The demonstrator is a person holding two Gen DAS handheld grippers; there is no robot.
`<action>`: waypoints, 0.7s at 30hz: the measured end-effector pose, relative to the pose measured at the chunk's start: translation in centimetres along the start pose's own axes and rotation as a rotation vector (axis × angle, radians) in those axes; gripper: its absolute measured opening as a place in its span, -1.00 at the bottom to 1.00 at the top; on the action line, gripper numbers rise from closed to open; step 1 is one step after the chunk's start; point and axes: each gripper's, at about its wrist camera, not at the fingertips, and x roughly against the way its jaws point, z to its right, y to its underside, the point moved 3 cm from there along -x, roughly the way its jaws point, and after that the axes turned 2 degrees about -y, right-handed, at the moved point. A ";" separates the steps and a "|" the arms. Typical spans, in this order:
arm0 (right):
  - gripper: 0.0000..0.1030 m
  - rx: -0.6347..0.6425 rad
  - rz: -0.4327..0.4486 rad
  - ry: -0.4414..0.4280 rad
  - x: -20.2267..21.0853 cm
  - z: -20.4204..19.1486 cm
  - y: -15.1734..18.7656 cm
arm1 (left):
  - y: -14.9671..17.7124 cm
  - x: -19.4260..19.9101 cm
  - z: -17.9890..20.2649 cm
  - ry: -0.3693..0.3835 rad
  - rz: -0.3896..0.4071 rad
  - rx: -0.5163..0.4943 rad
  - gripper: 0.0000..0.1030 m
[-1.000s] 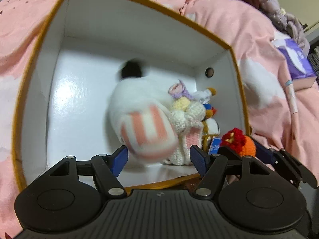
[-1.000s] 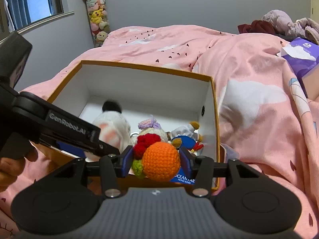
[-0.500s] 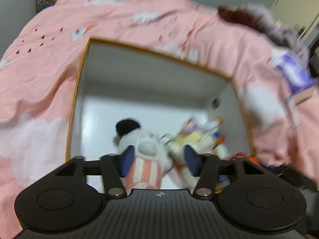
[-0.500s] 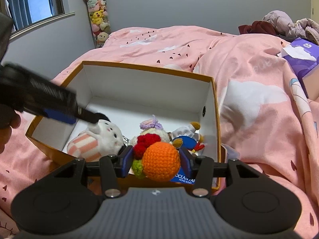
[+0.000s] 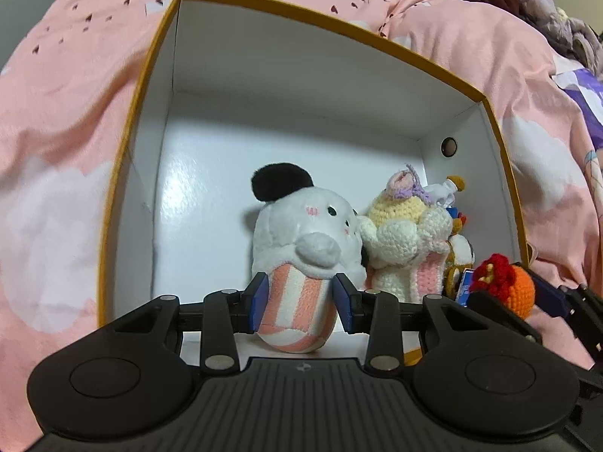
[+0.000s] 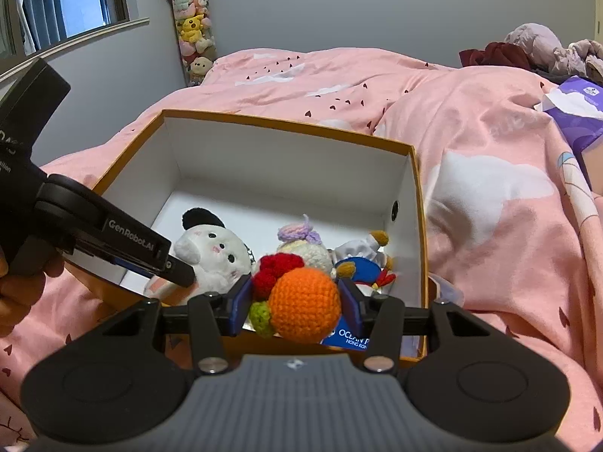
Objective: Organize objects
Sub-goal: 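Carry dog plush and orange fruit into the shoebox with both tools, then open both tools to release dog plush and fruit in the box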
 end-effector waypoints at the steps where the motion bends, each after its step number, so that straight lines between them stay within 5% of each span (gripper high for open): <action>1: 0.00 -0.012 -0.005 -0.007 -0.1 0.1 -0.1 | 0.2 -0.3 0.0 0.007 -0.007 0.011 -0.16; 6: 0.00 -0.099 -0.038 -0.061 -0.8 0.7 -0.2 | 1.3 -1.9 0.1 0.077 -0.067 0.058 -0.17; 12: 0.00 -0.107 -0.038 -0.065 -0.8 0.8 0.1 | 1.8 -1.3 0.3 0.073 -0.040 0.034 -0.17; 21: -0.01 -0.132 0.005 -0.200 -0.3 -0.6 -1.3 | 1.3 6.1 -1.6 0.103 0.205 0.069 -0.17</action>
